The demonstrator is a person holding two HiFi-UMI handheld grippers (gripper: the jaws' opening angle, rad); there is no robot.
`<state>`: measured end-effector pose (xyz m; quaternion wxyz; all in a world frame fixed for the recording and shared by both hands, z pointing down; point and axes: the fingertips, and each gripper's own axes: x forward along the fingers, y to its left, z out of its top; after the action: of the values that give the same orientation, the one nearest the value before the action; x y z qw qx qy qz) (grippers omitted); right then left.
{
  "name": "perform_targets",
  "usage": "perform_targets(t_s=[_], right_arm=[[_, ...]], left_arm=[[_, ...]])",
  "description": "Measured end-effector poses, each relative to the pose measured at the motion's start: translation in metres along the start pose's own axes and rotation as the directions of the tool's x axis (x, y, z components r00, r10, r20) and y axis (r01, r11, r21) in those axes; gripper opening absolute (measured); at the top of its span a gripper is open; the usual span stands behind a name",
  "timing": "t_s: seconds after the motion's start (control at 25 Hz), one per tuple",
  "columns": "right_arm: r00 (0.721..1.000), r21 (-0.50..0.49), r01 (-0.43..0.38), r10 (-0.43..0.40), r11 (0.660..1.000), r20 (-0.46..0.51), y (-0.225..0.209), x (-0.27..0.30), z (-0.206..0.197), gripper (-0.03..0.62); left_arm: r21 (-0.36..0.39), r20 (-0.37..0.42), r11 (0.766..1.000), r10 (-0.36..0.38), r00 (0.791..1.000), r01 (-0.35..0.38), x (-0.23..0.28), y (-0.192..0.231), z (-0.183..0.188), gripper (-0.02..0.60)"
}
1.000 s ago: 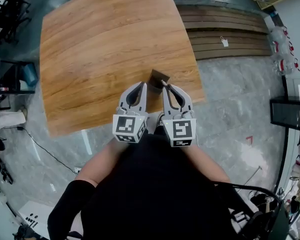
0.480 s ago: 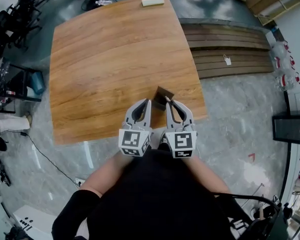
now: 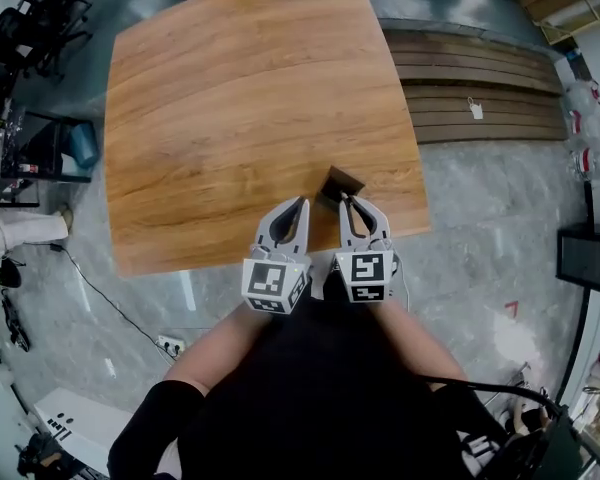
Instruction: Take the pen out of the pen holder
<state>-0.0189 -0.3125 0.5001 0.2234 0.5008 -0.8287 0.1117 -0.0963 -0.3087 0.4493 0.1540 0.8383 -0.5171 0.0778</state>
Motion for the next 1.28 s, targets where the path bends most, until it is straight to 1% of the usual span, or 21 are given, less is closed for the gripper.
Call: perform_targets(t_s=[0.2, 0.36, 0.52, 0.88, 1.16, 1.28], right_arm=[[0.999, 0.002, -0.005, 0.005, 1.0, -0.035, 0.003, 0.015, -0.018, 0.036], [0.997, 0.01, 0.008, -0.007, 1.0, -0.071, 0.003, 0.023, -0.039, 0.036], [0.996, 0.022, 0.014, -0.012, 1.0, -0.085, 0.004, 0.029, -0.052, 0.036], [0.998, 0.017, 0.033, -0.032, 0.999, -0.051, 0.007, 0.027, -0.058, 0.037], [0.998, 0.026, 0.042, -0.041, 0.999, -0.057, 0.006, 0.023, -0.063, 0.037], [0.999, 0.027, 0.039, -0.038, 0.999, -0.035, 0.005, 0.02, -0.059, 0.037]], left_arm=[[-0.017, -0.029, 1.0, -0.012, 0.999, 0.012, 0.006, 0.004, -0.018, 0.006], [-0.042, -0.048, 0.999, -0.015, 0.999, 0.013, 0.008, 0.009, -0.031, 0.006], [-0.055, -0.066, 0.998, -0.012, 0.998, 0.008, 0.007, 0.011, -0.043, 0.006], [-0.066, -0.096, 0.998, -0.006, 0.995, -0.001, 0.002, 0.011, -0.057, 0.006], [-0.065, -0.105, 0.998, -0.022, 0.994, 0.016, -0.001, 0.0, -0.061, 0.006], [-0.062, -0.101, 0.998, -0.022, 0.995, 0.016, -0.002, -0.003, -0.062, 0.006]])
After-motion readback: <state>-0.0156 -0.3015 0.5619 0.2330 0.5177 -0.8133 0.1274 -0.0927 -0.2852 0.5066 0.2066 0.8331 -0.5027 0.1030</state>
